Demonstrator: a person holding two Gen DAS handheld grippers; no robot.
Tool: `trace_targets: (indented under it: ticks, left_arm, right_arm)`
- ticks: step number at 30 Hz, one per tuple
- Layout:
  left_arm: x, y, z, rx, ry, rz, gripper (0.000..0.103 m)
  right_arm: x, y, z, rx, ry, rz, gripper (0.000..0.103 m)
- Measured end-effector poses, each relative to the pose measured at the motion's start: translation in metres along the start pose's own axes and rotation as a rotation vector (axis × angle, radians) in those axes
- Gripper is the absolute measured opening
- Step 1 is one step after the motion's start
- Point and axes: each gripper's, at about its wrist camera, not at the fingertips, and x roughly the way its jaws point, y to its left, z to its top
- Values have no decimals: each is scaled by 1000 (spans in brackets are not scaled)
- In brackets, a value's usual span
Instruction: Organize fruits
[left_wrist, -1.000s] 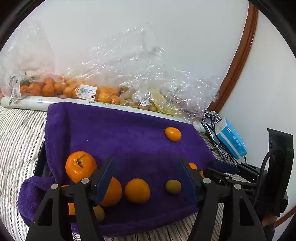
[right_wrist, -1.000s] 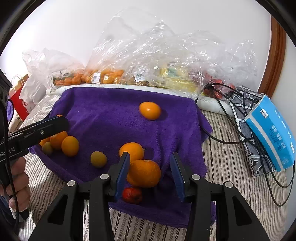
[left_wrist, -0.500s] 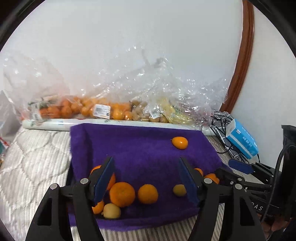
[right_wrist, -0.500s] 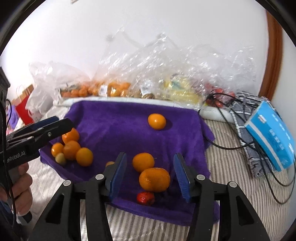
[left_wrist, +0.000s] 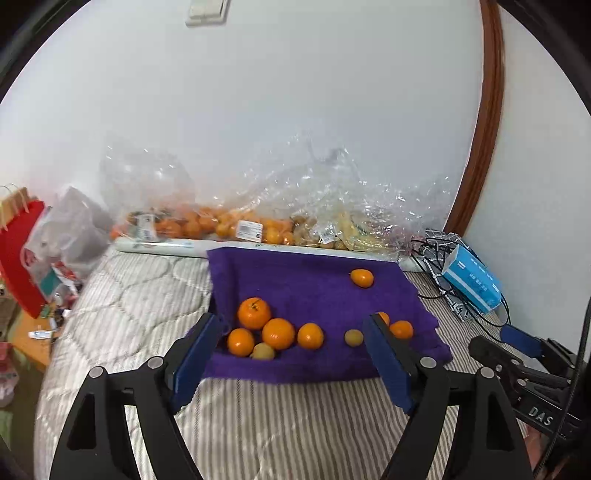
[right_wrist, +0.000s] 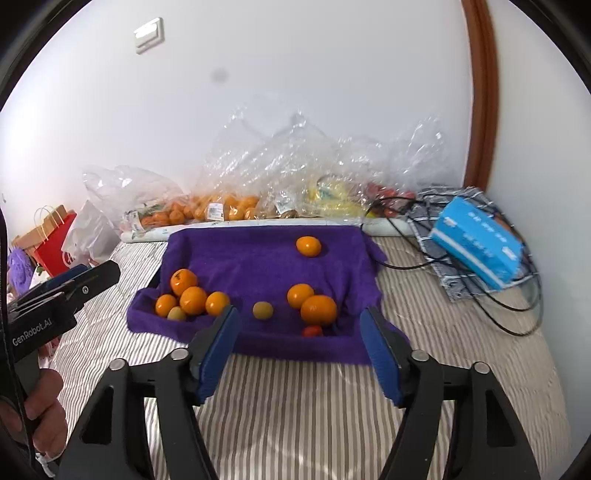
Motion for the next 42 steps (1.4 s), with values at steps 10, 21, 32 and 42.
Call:
trace_targets:
  ticks: [10, 21, 32, 42]
  left_arm:
    - [-66, -12, -27, 17, -62, 31, 85]
    - [-113, -14, -45, 36, -97, 55, 87]
    - [-122, -13, -48, 28, -98, 52, 87]
    - [-127, -14, -50, 35, -112, 60, 87]
  right_arm:
    - [-73, 18, -32, -23, -65, -27, 94]
    - [-118, 22, -52, 2, -105, -45, 100]
    - [-139, 23, -64, 11, -132, -59, 100]
    - [-146, 28, -64, 3, -145, -53, 100]
